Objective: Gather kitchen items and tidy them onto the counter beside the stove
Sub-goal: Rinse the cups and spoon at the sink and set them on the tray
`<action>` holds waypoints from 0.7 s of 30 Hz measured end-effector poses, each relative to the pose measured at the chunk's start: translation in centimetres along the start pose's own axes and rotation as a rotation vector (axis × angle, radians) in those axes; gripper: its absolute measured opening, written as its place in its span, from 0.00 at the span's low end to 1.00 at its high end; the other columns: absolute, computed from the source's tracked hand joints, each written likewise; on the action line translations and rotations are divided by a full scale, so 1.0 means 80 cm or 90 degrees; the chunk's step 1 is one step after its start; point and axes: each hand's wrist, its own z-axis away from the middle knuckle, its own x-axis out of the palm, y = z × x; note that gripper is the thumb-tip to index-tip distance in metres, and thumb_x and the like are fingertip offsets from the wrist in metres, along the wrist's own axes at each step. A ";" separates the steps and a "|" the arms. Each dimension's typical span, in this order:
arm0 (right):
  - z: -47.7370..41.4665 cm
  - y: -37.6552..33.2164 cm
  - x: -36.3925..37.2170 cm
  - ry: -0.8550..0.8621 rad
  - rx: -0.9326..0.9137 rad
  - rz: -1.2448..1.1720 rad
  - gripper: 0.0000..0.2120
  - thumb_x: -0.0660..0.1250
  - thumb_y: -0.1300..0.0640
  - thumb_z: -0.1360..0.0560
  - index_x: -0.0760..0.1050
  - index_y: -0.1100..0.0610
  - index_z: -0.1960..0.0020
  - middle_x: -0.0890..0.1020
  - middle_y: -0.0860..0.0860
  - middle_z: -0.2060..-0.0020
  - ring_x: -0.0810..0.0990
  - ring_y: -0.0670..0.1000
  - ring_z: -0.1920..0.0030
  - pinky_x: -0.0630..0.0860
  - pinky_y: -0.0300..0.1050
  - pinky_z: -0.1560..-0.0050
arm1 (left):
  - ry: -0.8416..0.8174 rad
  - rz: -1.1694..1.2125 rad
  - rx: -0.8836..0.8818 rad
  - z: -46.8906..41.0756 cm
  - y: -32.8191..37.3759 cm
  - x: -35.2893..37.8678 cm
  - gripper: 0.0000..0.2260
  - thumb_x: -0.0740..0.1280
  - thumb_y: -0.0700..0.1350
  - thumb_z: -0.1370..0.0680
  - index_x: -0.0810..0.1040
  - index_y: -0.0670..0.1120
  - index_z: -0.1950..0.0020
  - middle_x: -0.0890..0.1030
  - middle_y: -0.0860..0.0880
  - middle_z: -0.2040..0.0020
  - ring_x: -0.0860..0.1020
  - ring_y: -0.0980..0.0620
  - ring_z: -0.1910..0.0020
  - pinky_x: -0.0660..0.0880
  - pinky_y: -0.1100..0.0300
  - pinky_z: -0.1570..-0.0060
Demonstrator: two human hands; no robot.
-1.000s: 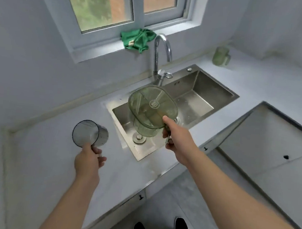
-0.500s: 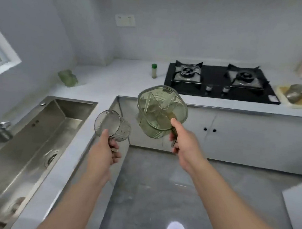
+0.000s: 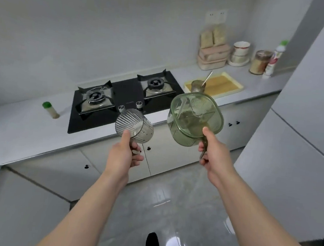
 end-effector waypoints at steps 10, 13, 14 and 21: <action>-0.167 -0.081 -0.057 0.131 -0.008 -0.059 0.18 0.67 0.39 0.26 0.77 0.54 0.58 0.75 0.50 0.64 0.65 0.48 0.71 0.64 0.42 0.68 | -0.149 -0.029 0.028 -0.140 0.054 0.195 0.22 0.58 0.60 0.18 0.72 0.46 0.64 0.77 0.48 0.67 0.75 0.50 0.72 0.70 0.58 0.69; -0.228 -0.122 -0.051 0.158 -0.018 -0.061 0.17 0.67 0.39 0.25 0.78 0.53 0.55 0.75 0.50 0.64 0.67 0.47 0.69 0.64 0.41 0.68 | -0.151 -0.031 0.031 -0.200 0.090 0.239 0.22 0.58 0.61 0.19 0.72 0.47 0.65 0.76 0.48 0.68 0.74 0.51 0.74 0.69 0.58 0.68; -0.251 -0.138 -0.050 0.166 -0.026 -0.060 0.17 0.67 0.39 0.25 0.78 0.54 0.54 0.75 0.50 0.64 0.67 0.47 0.68 0.64 0.41 0.68 | -0.151 -0.029 0.038 -0.222 0.106 0.254 0.22 0.58 0.60 0.19 0.71 0.47 0.65 0.76 0.49 0.68 0.73 0.51 0.74 0.69 0.58 0.68; -0.372 -0.212 -0.053 0.217 -0.031 -0.066 0.19 0.68 0.38 0.26 0.79 0.55 0.52 0.76 0.50 0.62 0.68 0.48 0.67 0.65 0.43 0.67 | -0.117 -0.025 0.079 -0.342 0.181 0.336 0.22 0.57 0.61 0.18 0.71 0.49 0.66 0.76 0.51 0.69 0.72 0.53 0.73 0.69 0.59 0.68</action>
